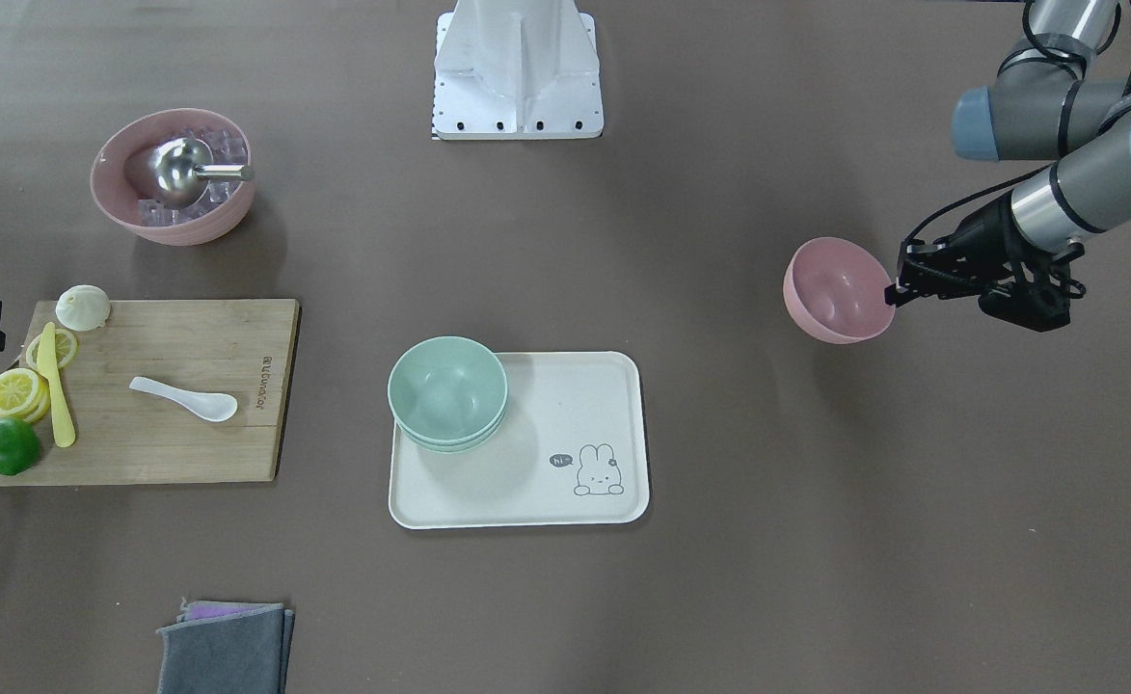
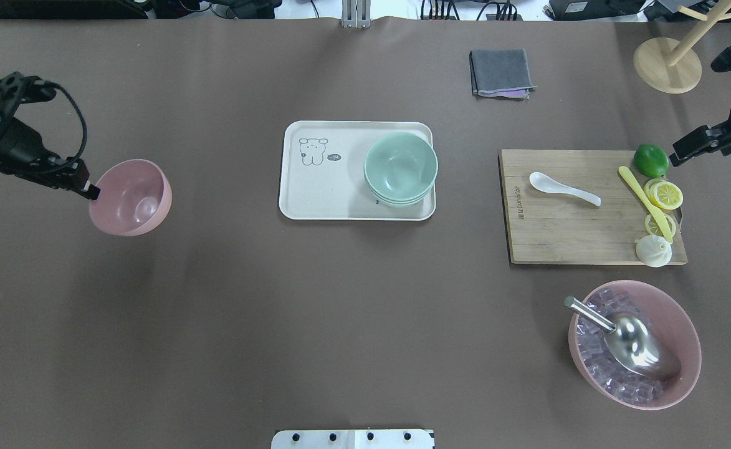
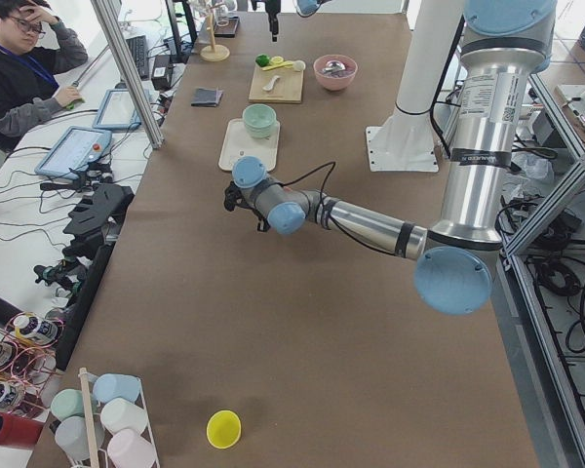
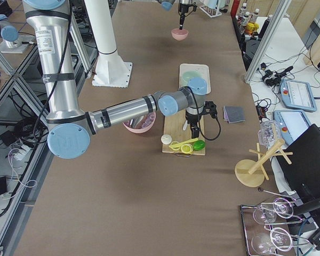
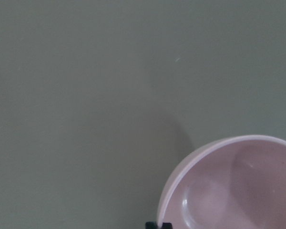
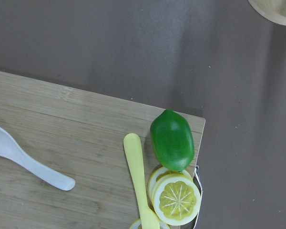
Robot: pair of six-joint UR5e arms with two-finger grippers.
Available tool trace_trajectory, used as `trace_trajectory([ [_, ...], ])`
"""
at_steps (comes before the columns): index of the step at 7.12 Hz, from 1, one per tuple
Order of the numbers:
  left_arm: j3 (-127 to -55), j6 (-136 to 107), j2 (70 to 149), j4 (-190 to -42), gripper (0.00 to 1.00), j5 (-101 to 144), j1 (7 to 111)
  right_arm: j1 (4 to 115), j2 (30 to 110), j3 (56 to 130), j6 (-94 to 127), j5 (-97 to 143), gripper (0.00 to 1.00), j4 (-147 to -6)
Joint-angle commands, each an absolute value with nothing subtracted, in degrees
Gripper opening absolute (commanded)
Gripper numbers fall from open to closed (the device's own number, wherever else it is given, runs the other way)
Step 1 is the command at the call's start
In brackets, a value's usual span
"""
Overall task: Stack pink bowl on green and place spoon
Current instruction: 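Grasp the rim of the pink bowl with the left gripper, then carry the pink bowl over the mint-green bowl on the tray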
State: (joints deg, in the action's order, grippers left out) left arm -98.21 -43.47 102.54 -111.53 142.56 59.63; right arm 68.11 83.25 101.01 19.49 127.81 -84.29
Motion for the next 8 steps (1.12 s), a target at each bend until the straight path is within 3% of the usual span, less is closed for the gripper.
trace_trajectory([
  [1, -100.71, -50.95, 114.55, -98.77, 0.0, 141.16, 58.37, 68.12, 83.41, 101.25, 19.51, 127.79, 1.0, -84.11],
  [4, -100.03, -68.32, 126.79, -94.92, 0.0, 129.68, 44.78, 68.12, 83.5, 101.25, 19.42, 127.79, 1.0, -84.02],
  [8, -85.55, -75.23, 141.48, -95.36, 0.0, 122.79, 41.49, 68.12, 83.5, 101.34, 19.42, 126.74, 1.0, -84.02],
])
